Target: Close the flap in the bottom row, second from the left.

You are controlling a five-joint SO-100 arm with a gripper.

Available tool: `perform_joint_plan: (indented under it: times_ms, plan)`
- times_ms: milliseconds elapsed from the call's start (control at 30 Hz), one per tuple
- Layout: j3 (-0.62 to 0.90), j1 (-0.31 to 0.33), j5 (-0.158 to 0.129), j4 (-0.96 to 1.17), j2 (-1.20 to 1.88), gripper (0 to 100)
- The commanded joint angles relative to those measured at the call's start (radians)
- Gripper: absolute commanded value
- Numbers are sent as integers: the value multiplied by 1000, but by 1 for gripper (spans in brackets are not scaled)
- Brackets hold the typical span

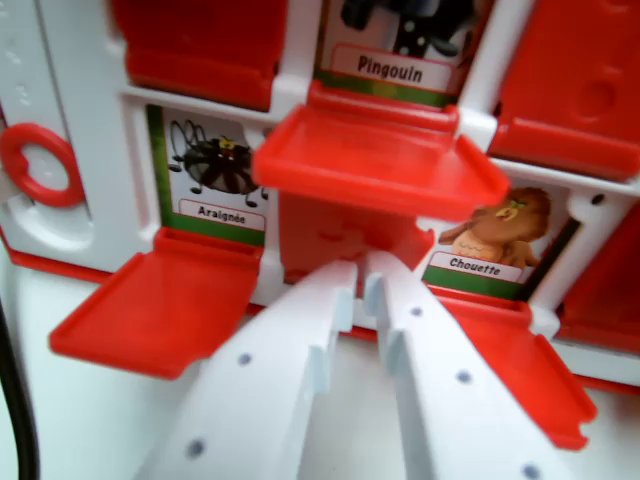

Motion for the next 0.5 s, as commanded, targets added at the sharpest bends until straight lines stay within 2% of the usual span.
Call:
perform_joint_plan:
  times_ms: [0, 200, 467]
  plan:
    - [-126, -17, 8, 3, 2, 0]
    - [-206, -15, 9, 20, -63, 0]
    - [-192, -17, 5, 38, -34, 0]
